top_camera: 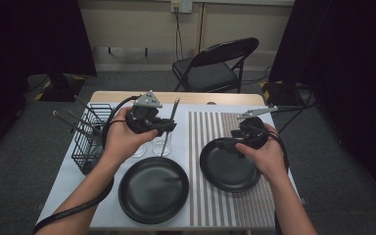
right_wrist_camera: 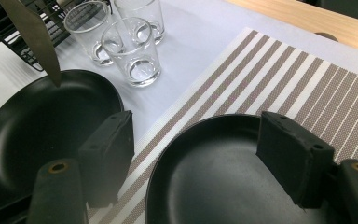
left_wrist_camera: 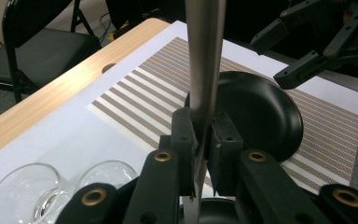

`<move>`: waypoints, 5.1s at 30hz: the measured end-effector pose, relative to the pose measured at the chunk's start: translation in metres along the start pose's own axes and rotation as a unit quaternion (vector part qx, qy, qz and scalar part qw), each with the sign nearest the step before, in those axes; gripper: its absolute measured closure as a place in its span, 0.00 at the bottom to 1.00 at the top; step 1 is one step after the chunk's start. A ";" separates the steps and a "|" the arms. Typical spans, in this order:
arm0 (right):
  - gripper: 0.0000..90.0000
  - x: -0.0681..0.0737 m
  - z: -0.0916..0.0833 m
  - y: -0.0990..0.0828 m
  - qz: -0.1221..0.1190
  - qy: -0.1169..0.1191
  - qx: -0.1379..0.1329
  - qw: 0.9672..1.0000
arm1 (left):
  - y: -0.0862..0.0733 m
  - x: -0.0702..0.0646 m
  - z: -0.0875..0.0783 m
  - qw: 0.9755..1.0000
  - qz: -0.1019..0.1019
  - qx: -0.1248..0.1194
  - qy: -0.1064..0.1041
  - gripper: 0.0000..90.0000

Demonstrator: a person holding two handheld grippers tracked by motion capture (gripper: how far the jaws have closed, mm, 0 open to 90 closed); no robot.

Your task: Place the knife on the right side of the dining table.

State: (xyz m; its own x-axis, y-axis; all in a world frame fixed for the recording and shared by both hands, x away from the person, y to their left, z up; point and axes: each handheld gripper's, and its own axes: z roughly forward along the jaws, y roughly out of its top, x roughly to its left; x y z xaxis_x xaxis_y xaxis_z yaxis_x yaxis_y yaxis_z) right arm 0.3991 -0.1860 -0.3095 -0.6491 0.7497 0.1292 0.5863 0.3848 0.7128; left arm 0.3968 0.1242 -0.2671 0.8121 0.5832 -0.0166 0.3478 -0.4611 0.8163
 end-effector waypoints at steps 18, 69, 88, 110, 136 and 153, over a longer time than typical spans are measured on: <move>0.30 0.012 -0.008 0.023 -0.013 0.014 -0.003 1.000 | 0.008 -0.007 0.015 1.000 0.000 0.002 -0.007 0.91; 0.41 0.045 -0.016 0.071 -0.027 0.028 -0.034 0.999 | 0.020 -0.039 0.056 0.999 0.016 0.007 -0.043 0.91; 0.71 0.041 -0.013 0.070 0.010 0.055 -0.036 0.998 | 0.014 -0.042 0.063 0.999 0.010 0.004 -0.053 0.91; 0.83 0.042 -0.014 0.071 0.044 0.084 -0.055 0.994 | 0.006 -0.037 0.062 0.996 -0.011 -0.037 -0.077 0.79; 0.83 0.030 -0.006 0.079 0.021 0.061 -0.058 0.996 | -0.055 -0.024 0.048 0.996 -0.042 0.019 -0.070 0.25; 0.83 0.024 0.012 0.092 0.023 0.062 -0.056 0.996 | -0.087 -0.022 0.037 0.996 -0.043 0.021 -0.082 0.19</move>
State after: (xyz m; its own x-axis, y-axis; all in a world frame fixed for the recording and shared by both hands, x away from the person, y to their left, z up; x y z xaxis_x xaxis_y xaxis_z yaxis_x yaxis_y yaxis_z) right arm 0.4433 -0.1264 -0.2487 -0.6814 0.6904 0.2430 0.5636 0.2832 0.7759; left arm 0.3656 0.1265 -0.3592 0.8429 0.5065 -0.1816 0.4353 -0.4436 0.7834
